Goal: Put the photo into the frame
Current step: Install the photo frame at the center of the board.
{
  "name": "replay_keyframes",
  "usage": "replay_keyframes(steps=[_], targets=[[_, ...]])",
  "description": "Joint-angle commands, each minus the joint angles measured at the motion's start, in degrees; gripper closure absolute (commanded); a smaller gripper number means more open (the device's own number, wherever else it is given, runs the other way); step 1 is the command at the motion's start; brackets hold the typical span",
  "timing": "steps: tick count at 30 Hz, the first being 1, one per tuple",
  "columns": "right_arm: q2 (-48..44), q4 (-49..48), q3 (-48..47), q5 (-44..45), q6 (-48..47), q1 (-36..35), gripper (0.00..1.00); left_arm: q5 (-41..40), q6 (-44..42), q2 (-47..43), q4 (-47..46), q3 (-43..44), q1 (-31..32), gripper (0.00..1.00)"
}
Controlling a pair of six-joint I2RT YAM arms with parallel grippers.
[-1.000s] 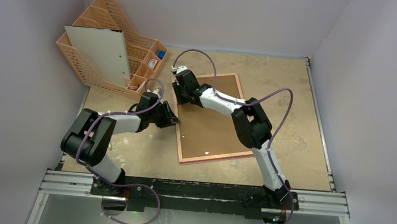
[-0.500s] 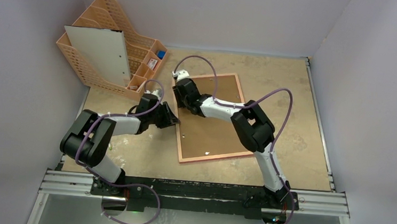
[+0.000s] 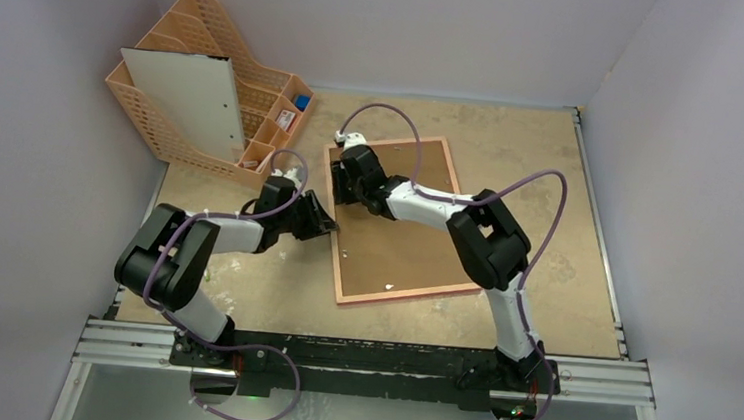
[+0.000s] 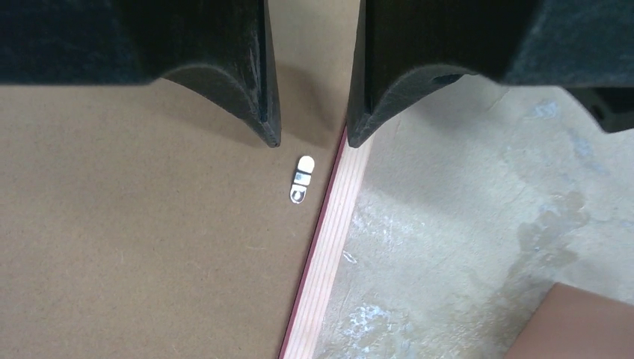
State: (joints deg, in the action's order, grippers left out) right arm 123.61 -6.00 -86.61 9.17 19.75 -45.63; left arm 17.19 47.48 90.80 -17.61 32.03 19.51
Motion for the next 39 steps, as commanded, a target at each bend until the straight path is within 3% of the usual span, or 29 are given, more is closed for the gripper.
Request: replay_keyframes(steps=[1, 4, 7, 26, 39], targets=[[-5.41, -0.59, 2.39, -1.78, 2.39, 1.60, 0.63, -1.67, -0.99, 3.05, 2.05, -1.75, -0.08, 0.68], [-4.61, -0.33, 2.70, -2.44, 2.14, 2.38, 0.77, -1.99, -0.94, 3.06, 2.20, -1.69, -0.08, 0.68], [-3.83, -0.86, 2.52, -2.74, 1.87, 2.56, 0.84, -2.24, -0.93, 3.05, 2.56, -1.63, -0.08, 0.69], [2.44, -0.04, -0.79, -7.45, -0.76, 2.65, 0.82, -2.42, -0.62, 2.52, 2.58, -2.80, -0.08, 0.69], [7.36, 2.36, -5.67, 0.06, -4.39, 2.32, 0.87, -2.17, -0.36, 3.65, 1.99, -2.93, -0.08, 0.69]])
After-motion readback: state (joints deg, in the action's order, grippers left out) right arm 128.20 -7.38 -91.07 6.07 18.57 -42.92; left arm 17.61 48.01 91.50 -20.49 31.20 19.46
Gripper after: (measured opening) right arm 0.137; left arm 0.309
